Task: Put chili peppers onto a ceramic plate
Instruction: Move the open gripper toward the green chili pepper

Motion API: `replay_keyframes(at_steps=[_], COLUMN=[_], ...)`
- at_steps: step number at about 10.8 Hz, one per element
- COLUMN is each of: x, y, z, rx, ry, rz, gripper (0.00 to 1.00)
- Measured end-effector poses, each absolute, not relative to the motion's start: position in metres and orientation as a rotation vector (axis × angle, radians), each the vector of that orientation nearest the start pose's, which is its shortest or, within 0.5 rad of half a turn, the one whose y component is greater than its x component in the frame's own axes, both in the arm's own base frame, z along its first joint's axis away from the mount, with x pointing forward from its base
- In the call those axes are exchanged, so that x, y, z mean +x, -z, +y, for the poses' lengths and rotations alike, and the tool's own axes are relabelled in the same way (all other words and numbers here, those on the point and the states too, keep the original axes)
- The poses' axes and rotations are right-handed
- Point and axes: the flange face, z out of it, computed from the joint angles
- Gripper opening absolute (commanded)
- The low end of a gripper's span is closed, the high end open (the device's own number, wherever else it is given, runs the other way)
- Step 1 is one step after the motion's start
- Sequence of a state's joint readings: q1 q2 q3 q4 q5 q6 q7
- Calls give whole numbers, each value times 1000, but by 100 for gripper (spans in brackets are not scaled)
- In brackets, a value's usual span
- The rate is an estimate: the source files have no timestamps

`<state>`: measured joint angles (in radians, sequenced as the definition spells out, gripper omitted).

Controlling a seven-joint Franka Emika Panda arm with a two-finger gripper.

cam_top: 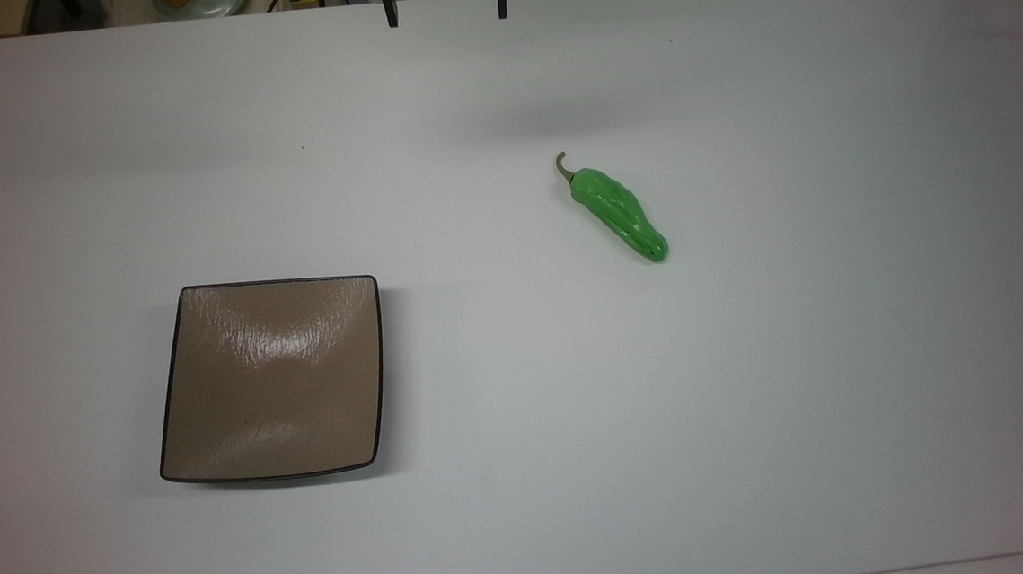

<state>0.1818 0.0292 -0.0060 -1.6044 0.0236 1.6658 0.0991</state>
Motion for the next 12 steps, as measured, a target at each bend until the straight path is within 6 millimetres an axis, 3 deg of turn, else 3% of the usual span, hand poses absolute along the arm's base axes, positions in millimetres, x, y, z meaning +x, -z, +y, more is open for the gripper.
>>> replay_keyframes(at_steps=[2,5,7,10,12], x=[564,566,565,567,567], y=[-596,-585,-570,-527,-493], z=[107,112,132,177,193], rx=[-3109,-3075,-3055,-3026,-3016], ry=[32,5,-38,-55,-78], rz=[-205,-512,-616,-728,-763], gripper=[100,100,100,100,100])
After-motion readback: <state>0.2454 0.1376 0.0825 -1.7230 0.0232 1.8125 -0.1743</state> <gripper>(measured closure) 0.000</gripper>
